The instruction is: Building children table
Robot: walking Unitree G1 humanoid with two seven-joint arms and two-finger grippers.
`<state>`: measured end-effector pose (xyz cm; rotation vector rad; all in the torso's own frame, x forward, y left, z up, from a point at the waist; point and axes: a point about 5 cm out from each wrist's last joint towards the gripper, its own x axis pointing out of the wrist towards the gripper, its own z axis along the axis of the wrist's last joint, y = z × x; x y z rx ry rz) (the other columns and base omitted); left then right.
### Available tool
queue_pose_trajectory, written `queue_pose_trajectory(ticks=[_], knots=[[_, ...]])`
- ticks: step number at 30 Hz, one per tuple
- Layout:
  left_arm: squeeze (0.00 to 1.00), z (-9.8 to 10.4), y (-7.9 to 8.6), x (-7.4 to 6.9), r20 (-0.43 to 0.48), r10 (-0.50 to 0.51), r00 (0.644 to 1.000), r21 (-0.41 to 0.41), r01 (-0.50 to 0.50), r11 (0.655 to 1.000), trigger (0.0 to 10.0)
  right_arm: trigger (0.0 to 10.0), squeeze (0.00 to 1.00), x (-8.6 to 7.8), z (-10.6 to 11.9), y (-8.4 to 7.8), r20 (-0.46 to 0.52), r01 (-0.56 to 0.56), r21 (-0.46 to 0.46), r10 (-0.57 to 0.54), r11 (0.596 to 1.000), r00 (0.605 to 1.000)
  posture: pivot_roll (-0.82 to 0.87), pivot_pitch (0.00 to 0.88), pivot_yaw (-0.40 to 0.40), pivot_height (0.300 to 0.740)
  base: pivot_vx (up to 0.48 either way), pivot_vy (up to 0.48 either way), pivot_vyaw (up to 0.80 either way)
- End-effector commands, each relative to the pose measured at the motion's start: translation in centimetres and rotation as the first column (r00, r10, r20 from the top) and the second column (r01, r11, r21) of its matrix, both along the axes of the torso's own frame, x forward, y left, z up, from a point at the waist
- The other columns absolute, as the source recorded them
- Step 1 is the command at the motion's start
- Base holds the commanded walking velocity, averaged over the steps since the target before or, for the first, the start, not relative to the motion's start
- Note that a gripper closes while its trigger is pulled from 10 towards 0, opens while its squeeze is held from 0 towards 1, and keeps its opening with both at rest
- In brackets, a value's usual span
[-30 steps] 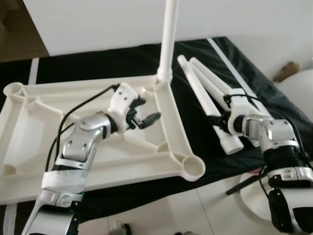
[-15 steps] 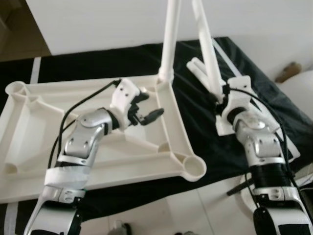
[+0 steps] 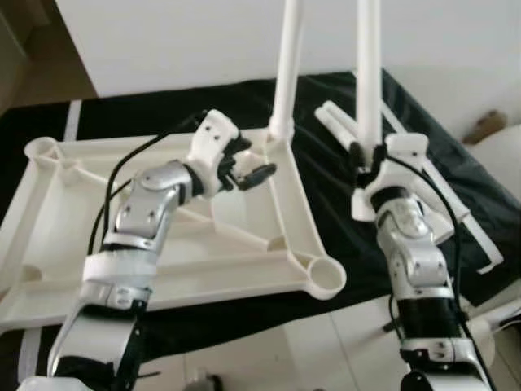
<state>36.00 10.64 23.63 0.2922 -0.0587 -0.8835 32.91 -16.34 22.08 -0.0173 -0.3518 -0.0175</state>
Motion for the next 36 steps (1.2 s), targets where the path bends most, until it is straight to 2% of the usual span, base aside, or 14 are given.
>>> queue_pose_trajectory(ticks=[1,2,5,11,12,16,22,27,31,36], knots=[[0.00,0.0,0.3,0.8,0.027,0.144,0.989,-0.010,-0.144,0.990,10.0,10.0,0.00,-0.8,1.9,0.5,0.125,-0.030,0.003,0.029,1.000,0.992,-0.04,0.002,0.014,0.740,0.000,0.000,0.00],[0.00,0.0,0.3,0.8,0.027,0.144,0.989,-0.010,-0.144,0.990,10.0,10.0,0.00,-0.8,1.9,0.5,0.125,-0.030,0.003,0.029,1.000,0.992,-0.04,0.002,0.014,0.740,0.000,0.000,0.00],[0.00,0.4,-0.1,1.1,0.043,0.158,0.987,-0.024,-0.157,0.987,10.0,10.0,0.00,-1.6,3.2,1.5,0.218,-0.098,-0.014,0.099,0.995,0.971,-0.05,0.000,0.017,0.740,0.000,0.000,0.00],[0.00,0.8,-0.5,1.4,0.061,0.169,0.984,-0.044,-0.167,0.985,10.0,10.0,0.00,-2.2,3.5,2.3,0.263,-0.159,-0.016,0.157,0.987,0.952,-0.05,0.000,0.020,0.740,0.000,0.000,0.00],[0.00,1.1,-0.5,1.8,0.052,0.187,0.981,-0.070,-0.183,0.981,10.0,10.0,0.00,-2.4,3.3,2.9,0.266,-0.209,-0.011,0.204,0.978,0.942,-0.05,0.000,0.023,0.740,0.000,0.000,0.00],[0.00,2.3,-0.6,2.9,0.028,0.220,0.975,-0.128,-0.215,0.968,10.0,10.0,0.00,-2.8,2.3,4.4,0.243,-0.302,-0.031,0.300,0.953,0.922,-0.05,0.000,0.018,0.740,0.000,0.000,0.00],[0.00,2.9,-0.6,3.6,0.004,0.245,0.969,-0.136,-0.243,0.961,10.0,10.0,0.00,-3.0,1.6,4.8,0.212,-0.350,-0.038,0.349,0.936,0.913,-0.04,0.000,0.018,0.740,0.000,0.000,0.00],[0.00,3.7,-0.7,4.5,-0.087,0.288,0.954,-0.186,-0.300,0.936,10.0,10.0,0.00,-3.2,0.9,5.2,0.178,-0.390,-0.051,0.393,0.919,0.902,-0.05,0.000,0.026,0.740,0.000,0.000,0.00],[0.00,4.4,-1.1,4.7,-0.106,0.268,0.957,-0.230,-0.286,0.930,10.0,10.0,0.00,-3.3,0.7,5.6,0.169,-0.410,-0.053,0.413,0.911,0.895,-0.05,0.000,0.025,0.740,0.000,0.000,0.00],[0.00,5.7,-2.2,4.7,-0.102,0.223,0.969,-0.283,-0.243,0.928,10.0,10.0,0.00,-3.5,0.1,6.7,0.132,-0.482,-0.057,0.485,0.874,0.864,-0.05,0.001,0.022,0.740,0.000,0.000,0.00]])
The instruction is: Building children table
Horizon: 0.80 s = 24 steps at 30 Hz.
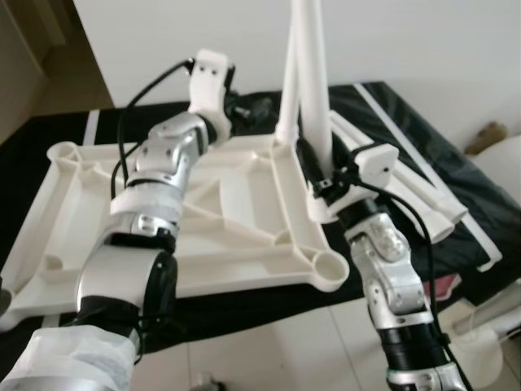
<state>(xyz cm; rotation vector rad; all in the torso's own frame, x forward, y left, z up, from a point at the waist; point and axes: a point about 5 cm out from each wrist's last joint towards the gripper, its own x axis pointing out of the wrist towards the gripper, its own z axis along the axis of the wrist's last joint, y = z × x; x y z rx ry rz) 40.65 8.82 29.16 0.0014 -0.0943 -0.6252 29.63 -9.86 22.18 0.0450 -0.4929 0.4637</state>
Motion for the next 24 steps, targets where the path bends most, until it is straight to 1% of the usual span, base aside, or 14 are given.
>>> queue_pose_trajectory(ticks=[1,3,5,7,10,11,12,14,15,18,20,21,23,24], knots=[[0.00,0.4,-0.7,0.0,-0.012,-0.033,0.999,-0.030,0.033,0.999,10.0,10.0,0.00,-0.3,-0.1,0.4,-0.005,-0.033,-0.004,0.033,0.999,0.999,-0.05,0.001,0.024,0.740,0.000,0.000,0.00],[0.00,0.7,-1.0,-0.1,-0.018,-0.057,0.998,-0.054,0.056,0.997,10.0,10.0,0.00,-0.3,-0.2,0.5,-0.009,-0.039,-0.008,0.039,0.999,0.999,-0.05,0.001,0.024,0.740,0.000,0.000,0.00],[0.00,0.8,-1.5,-0.2,-0.014,-0.077,0.997,-0.043,0.076,0.996,10.0,10.0,0.00,-0.3,-0.4,0.5,-0.020,-0.043,-0.008,0.043,0.999,0.999,-0.05,0.005,0.023,0.740,0.000,0.000,0.00],[0.00,0.8,-1.7,-0.2,-0.012,-0.082,0.997,-0.040,0.082,0.996,10.0,10.0,0.00,-0.2,-0.4,0.5,-0.023,-0.043,-0.008,0.043,0.999,0.999,-0.05,0.005,0.023,0.740,0.000,0.000,0.00],[0.00,0.9,-2.3,-0.6,-0.007,-0.118,0.993,-0.045,0.118,0.992,10.0,10.0,0.00,-0.2,-0.6,0.4,-0.034,-0.037,-0.008,0.037,0.999,0.999,-0.05,0.007,0.025,0.740,0.000,0.000,0.00],[0.00,1.0,-2.7,-0.8,-0.004,-0.149,0.989,-0.055,0.149,0.987,10.0,10.0,0.00,-0.1,-0.7,0.3,-0.040,-0.032,-0.006,0.032,0.999,0.999,-0.05,0.007,0.024,0.740,0.000,0.000,0.00],[0.00,1.0,-2.7,-0.8,-0.004,-0.149,0.989,-0.055,0.149,0.987,10.0,10.0,0.00,-0.1,-0.7,0.3,-0.040,-0.032,-0.006,0.032,0.999,0.999,-0.05,0.007,0.024,0.740,0.000,0.000,0.00],[0.00,1.1,-3.5,-1.7,0.019,-0.250,0.968,-0.060,0.250,0.966,10.0,10.0,0.00,-0.1,-0.9,0.1,-0.049,-0.021,0.000,0.021,1.000,0.999,-0.06,0.010,0.022,0.740,0.000,0.000,0.00],[0.00,1.1,-3.5,-1.7,0.019,-0.250,0.968,-0.060,0.250,0.966,10.0,10.0,0.00,-0.1,-0.9,0.1,-0.049,-0.021,0.000,0.021,1.000,0.999,-0.06,0.010,0.022,0.740,0.000,0.000,0.00],[0.00,0.9,-4.0,-2.6,0.048,-0.346,0.937,-0.047,0.348,0.936,10.0,10.0,0.00,0.0,-0.8,-0.1,-0.053,-0.012,0.016,0.013,1.000,0.999,-0.06,0.013,0.021,0.740,0.000,0.000,0.00],[0.00,0.7,-4.1,-3.0,0.064,-0.386,0.920,-0.028,0.388,0.921,10.0,10.0,0.00,0.0,-0.7,-0.1,-0.054,-0.015,0.032,0.016,0.999,0.998,-0.06,0.013,0.021,0.740,0.000,0.000,0.00],[0.00,0.7,-4.1,-3.0,0.064,-0.386,0.920,-0.028,0.388,0.921,10.0,10.0,0.00,0.0,-0.7,-0.1,-0.054,-0.015,0.032,0.016,0.999,0.998,-0.06,0.013,0.021,0.740,0.000,0.000,0.00],[0.00,0.3,-4.2,-3.3,0.075,-0.402,0.912,0.016,0.402,0.915,10.0,10.0,0.00,0.0,-0.6,-0.2,-0.055,-0.021,0.057,0.024,0.998,0.998,-0.06,0.013,0.021,0.740,0.000,0.000,0.00],[0.00,0.0,-4.2,-3.3,0.067,-0.399,0.914,0.028,0.398,0.917,10.0,10.0,0.00,0.0,-0.6,-0.2,-0.058,-0.022,0.062,0.026,0.998,0.998,-0.05,0.017,0.021,0.740,0.000,0.000,0.00]])
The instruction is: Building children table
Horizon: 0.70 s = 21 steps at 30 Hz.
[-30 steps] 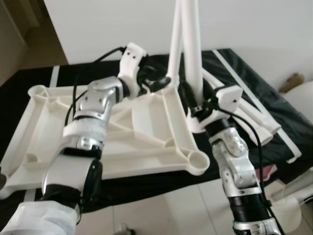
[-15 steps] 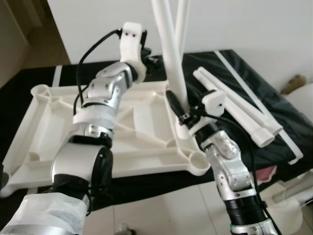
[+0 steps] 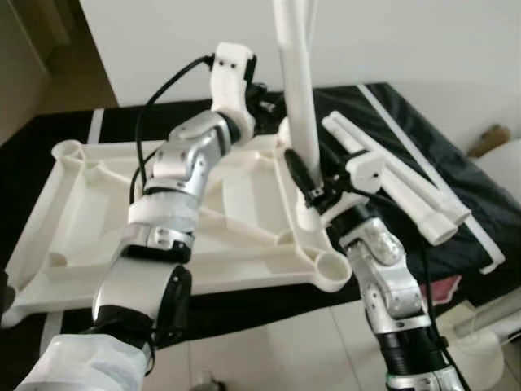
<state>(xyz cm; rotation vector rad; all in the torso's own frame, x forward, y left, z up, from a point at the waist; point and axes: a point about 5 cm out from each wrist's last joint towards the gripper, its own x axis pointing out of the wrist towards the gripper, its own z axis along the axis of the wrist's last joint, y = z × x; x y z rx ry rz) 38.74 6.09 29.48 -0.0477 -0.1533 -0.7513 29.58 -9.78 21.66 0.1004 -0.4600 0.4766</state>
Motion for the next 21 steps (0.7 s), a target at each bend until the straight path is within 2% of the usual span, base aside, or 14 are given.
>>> queue_pose_trajectory(ticks=[1,8,14,21], knots=[[0.00,-0.5,-1.5,-1.3,0.026,-0.271,0.962,0.084,0.268,0.960,10.0,10.0,0.00,0.0,-0.1,-0.2,-0.018,0.001,0.023,0.000,1.000,1.000,-0.05,0.017,0.021,0.740,0.000,0.000,0.00],[0.00,-0.1,-1.7,-2.0,0.040,-0.298,0.954,0.074,0.294,0.953,10.0,10.0,0.00,0.0,-0.4,-0.1,-0.035,-0.005,0.013,0.006,1.000,0.999,-0.05,0.019,0.021,0.740,0.000,0.000,0.00],[0.00,1.2,-2.1,-3.0,0.096,-0.325,0.941,0.061,0.321,0.945,10.0,10.0,0.00,0.2,-0.9,0.1,-0.073,-0.005,0.005,0.005,1.000,0.997,-0.05,0.016,0.024,0.740,0.000,0.000,0.00],[0.00,1.6,-2.4,-3.8,0.119,-0.349,0.930,0.062,0.344,0.937,10.0,10.0,0.00,0.5,-1.1,0.0,-0.104,0.006,0.017,-0.004,1.000,0.995,-0.05,0.016,0.024,0.740,0.000,0.000,0.00]])
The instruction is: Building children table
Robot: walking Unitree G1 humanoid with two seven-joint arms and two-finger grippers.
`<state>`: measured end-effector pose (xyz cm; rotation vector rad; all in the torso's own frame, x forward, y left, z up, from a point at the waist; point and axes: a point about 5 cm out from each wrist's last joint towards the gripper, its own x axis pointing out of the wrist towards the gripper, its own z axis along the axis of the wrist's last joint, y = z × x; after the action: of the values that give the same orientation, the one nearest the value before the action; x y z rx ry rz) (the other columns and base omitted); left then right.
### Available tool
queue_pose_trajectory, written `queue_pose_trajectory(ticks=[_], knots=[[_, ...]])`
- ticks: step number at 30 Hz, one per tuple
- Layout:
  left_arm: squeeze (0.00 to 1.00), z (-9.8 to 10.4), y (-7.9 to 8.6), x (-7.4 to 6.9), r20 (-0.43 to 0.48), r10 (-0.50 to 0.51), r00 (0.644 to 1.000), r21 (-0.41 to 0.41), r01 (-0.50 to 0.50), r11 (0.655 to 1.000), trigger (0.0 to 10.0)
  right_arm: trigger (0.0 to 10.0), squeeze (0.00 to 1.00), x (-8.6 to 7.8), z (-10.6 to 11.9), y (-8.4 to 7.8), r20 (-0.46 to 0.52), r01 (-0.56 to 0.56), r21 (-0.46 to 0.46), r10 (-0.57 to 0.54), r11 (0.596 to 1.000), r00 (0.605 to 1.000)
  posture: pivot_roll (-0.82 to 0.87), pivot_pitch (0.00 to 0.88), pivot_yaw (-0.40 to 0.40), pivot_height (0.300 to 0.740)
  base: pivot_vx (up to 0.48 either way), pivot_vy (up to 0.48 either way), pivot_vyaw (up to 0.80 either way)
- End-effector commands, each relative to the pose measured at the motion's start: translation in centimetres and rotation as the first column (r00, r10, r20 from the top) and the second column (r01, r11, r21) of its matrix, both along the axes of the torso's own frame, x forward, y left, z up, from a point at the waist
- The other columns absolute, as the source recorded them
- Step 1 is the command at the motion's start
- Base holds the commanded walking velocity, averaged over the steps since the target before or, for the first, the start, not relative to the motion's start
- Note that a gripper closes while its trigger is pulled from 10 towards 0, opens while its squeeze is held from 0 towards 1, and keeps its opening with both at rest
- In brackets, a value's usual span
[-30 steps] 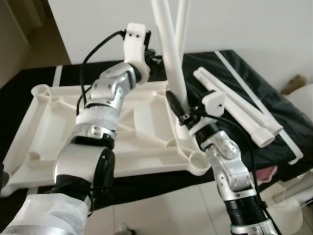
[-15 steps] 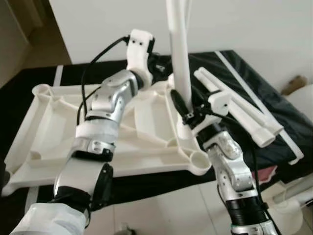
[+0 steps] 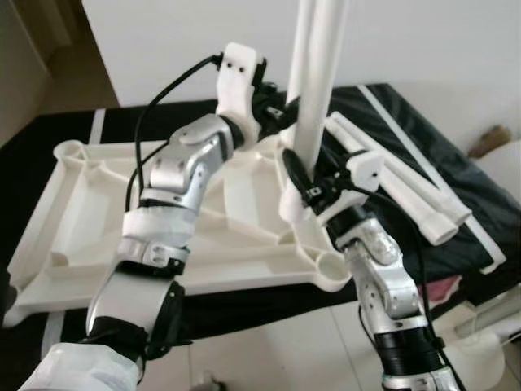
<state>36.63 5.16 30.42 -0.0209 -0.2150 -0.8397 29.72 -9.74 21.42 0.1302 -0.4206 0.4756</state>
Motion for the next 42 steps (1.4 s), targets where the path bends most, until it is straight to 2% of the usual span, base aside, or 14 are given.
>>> queue_pose_trajectory(ticks=[1,6,38,42], knots=[[0.00,0.7,-1.6,-1.9,0.058,-0.271,0.961,0.047,0.268,0.962,10.0,10.0,0.00,0.4,-0.9,-0.1,-0.066,0.017,-0.003,-0.018,1.000,0.998,-0.05,0.016,0.024,0.740,0.000,0.000,0.00],[0.00,0.3,-1.6,-2.1,0.054,-0.271,0.961,0.062,0.268,0.961,10.0,10.0,0.00,0.7,-1.0,-0.1,-0.079,0.028,-0.007,-0.028,1.000,0.996,-0.04,0.015,0.023,0.740,0.000,0.000,0.00],[0.00,1.0,-2.0,-3.3,0.070,-0.299,0.952,0.048,0.296,0.954,10.0,10.0,0.00,1.1,-1.0,0.2,-0.103,0.041,-0.005,-0.041,0.999,0.994,-0.05,0.007,0.019,0.740,0.000,0.000,0.00],[0.00,0.8,-1.8,-3.0,0.066,-0.277,0.959,0.053,0.274,0.960,10.0,10.0,0.00,1.0,-1.0,0.3,-0.100,0.033,-0.010,-0.034,0.999,0.994,-0.04,0.004,0.019,0.740,0.000,0.000,0.00]])
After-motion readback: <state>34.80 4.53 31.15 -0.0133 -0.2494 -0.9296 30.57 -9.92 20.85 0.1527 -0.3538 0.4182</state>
